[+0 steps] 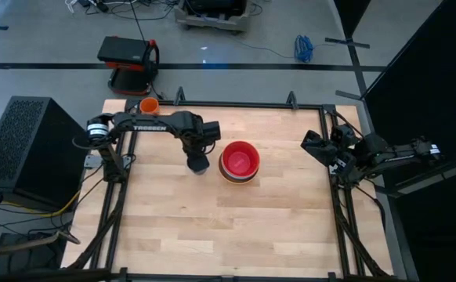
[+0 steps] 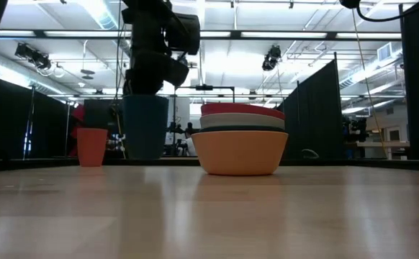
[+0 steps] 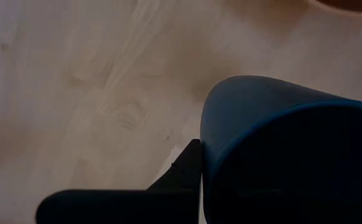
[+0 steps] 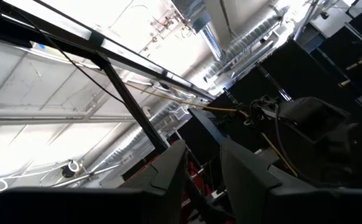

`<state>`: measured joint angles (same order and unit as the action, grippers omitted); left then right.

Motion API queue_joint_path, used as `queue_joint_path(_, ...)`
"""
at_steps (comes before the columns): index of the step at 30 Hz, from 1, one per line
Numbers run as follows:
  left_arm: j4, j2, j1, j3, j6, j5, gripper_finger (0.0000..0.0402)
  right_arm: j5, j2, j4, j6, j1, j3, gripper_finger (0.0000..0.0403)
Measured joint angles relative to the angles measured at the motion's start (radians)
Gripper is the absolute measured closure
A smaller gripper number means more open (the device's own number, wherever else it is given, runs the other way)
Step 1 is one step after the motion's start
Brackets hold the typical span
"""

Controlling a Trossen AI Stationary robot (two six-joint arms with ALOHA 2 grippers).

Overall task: Nest bowls inside each other
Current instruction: Move the blue cup beside the stack of bowls

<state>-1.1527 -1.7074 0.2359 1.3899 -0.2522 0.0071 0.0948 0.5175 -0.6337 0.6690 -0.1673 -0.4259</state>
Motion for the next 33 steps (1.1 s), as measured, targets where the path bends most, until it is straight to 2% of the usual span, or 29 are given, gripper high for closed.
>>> queue_joint_path(8,0.044,-0.032,0.000,0.000,0.006,0.012,0.0402,0.000,0.000,0.000,0.000,0.000,0.000,0.0312)
queue_joint_path(33,0.044,-0.089,0.000,0.000,-0.017,-0.019,0.0401,0.001,0.000,-0.006,0.000,0.000,0.000,0.0312)
